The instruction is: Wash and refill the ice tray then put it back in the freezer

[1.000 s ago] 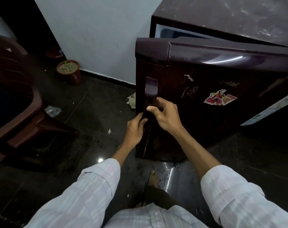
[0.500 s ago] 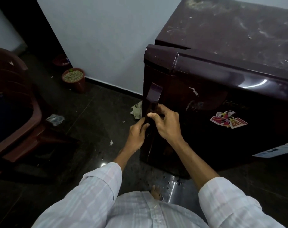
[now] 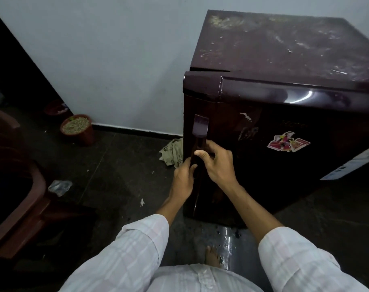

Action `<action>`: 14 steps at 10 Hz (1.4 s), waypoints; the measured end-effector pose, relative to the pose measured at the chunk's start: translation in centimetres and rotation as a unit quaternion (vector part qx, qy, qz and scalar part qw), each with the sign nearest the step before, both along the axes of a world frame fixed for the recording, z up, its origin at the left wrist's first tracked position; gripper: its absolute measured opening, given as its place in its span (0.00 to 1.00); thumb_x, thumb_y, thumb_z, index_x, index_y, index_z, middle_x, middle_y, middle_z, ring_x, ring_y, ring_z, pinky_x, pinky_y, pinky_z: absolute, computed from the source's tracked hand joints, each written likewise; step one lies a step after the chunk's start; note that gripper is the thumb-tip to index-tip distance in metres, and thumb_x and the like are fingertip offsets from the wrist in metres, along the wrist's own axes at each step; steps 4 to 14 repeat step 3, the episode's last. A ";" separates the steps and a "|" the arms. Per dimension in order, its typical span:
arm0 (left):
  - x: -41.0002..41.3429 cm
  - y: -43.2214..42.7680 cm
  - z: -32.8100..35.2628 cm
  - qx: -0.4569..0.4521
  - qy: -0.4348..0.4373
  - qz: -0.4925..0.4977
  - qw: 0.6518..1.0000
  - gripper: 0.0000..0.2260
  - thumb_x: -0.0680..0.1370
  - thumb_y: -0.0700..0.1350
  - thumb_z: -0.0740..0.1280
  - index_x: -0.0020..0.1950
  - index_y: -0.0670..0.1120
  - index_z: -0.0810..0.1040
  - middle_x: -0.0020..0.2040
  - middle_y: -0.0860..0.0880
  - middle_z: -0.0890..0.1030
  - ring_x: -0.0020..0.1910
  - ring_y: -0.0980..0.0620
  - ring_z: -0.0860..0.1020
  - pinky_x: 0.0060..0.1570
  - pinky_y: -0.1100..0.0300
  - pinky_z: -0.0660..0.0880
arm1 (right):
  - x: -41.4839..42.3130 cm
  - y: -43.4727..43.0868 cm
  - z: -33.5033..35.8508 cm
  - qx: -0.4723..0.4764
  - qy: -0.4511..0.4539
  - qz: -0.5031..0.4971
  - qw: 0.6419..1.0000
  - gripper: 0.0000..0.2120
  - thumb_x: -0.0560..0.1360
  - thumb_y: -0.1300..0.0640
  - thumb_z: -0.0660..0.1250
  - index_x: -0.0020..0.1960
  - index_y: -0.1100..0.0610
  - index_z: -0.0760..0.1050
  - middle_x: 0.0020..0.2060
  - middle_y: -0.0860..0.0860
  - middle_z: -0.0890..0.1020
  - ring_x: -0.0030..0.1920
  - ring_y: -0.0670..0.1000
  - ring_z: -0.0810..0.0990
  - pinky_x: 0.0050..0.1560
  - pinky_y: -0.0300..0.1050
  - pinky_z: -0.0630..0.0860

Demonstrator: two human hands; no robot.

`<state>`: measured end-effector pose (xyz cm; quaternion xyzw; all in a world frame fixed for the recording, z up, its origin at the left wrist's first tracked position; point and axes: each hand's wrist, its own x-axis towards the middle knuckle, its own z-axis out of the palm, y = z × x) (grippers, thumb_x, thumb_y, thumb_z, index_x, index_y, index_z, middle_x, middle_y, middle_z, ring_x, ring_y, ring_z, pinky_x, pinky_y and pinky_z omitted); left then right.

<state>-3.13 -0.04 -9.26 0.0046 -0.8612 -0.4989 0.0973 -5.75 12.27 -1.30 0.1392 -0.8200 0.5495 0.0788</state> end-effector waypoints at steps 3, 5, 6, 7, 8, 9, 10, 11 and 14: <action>4.6 0.8 1.5 -0.263 0.094 0.034 0.960 0.29 0.83 0.52 0.57 0.80 0.40 0.54 0.79 0.39 0.58 0.77 0.42 0.60 0.68 0.48 0.71 | 6.5 1.4 -2.3 0.307 0.106 -0.148 0.934 0.20 0.82 0.48 0.60 0.68 0.58 0.72 0.64 0.53 0.77 0.67 0.50 0.72 0.60 0.45 0.76; 4.6 0.8 1.5 -0.263 0.094 0.034 0.960 0.29 0.83 0.52 0.57 0.80 0.40 0.54 0.79 0.39 0.58 0.77 0.42 0.60 0.68 0.48 0.71 | 6.5 1.4 -2.3 0.307 0.106 -0.148 0.934 0.20 0.82 0.48 0.60 0.68 0.58 0.72 0.64 0.53 0.77 0.67 0.50 0.72 0.60 0.45 0.76; 4.6 0.8 1.5 -0.263 0.094 0.034 0.960 0.29 0.83 0.52 0.57 0.80 0.40 0.54 0.79 0.39 0.58 0.77 0.42 0.60 0.68 0.48 0.71 | 6.5 1.4 -2.3 0.307 0.106 -0.148 0.934 0.20 0.82 0.48 0.60 0.68 0.58 0.72 0.64 0.53 0.77 0.67 0.50 0.72 0.60 0.45 0.76; 4.6 0.8 1.5 -0.263 0.094 0.034 0.960 0.29 0.83 0.52 0.57 0.80 0.40 0.54 0.79 0.39 0.58 0.77 0.42 0.60 0.68 0.48 0.71 | 6.5 1.4 -2.3 0.307 0.106 -0.148 0.934 0.20 0.82 0.48 0.60 0.68 0.58 0.72 0.64 0.53 0.77 0.67 0.50 0.72 0.60 0.45 0.76; 4.6 0.8 1.5 -0.263 0.094 0.034 0.960 0.29 0.83 0.52 0.57 0.80 0.40 0.54 0.79 0.39 0.58 0.77 0.42 0.60 0.68 0.48 0.71 | 6.5 1.4 -2.3 0.307 0.106 -0.148 0.934 0.20 0.82 0.48 0.60 0.68 0.58 0.72 0.64 0.53 0.77 0.67 0.50 0.72 0.60 0.45 0.76; 4.6 0.8 1.5 -0.263 0.094 0.034 0.960 0.29 0.83 0.52 0.57 0.80 0.40 0.54 0.79 0.39 0.58 0.77 0.42 0.60 0.68 0.48 0.71 | 6.5 1.4 -2.3 0.307 0.106 -0.148 0.934 0.20 0.82 0.48 0.60 0.68 0.58 0.72 0.64 0.53 0.77 0.67 0.50 0.72 0.60 0.45 0.76; 4.6 0.8 1.5 -0.263 0.094 0.034 0.960 0.29 0.83 0.52 0.57 0.80 0.40 0.54 0.79 0.39 0.58 0.77 0.42 0.60 0.68 0.48 0.71 | 6.5 1.4 -2.3 0.307 0.106 -0.148 0.934 0.20 0.82 0.48 0.60 0.68 0.58 0.72 0.64 0.53 0.77 0.67 0.50 0.72 0.60 0.45 0.76; 4.6 0.8 1.5 -0.263 0.094 0.034 0.960 0.29 0.83 0.52 0.57 0.80 0.40 0.54 0.79 0.39 0.58 0.77 0.42 0.60 0.68 0.48 0.71 | 6.5 1.4 -2.3 0.307 0.106 -0.148 0.934 0.20 0.82 0.48 0.60 0.68 0.58 0.72 0.64 0.53 0.77 0.67 0.50 0.72 0.60 0.45 0.76; 4.6 0.8 1.5 -0.263 0.094 0.034 0.960 0.29 0.83 0.52 0.57 0.80 0.40 0.54 0.79 0.39 0.58 0.77 0.42 0.60 0.68 0.48 0.71 | 6.5 1.4 -2.3 0.307 0.106 -0.148 0.934 0.20 0.82 0.48 0.60 0.68 0.58 0.72 0.64 0.53 0.77 0.67 0.50 0.72 0.60 0.45 0.76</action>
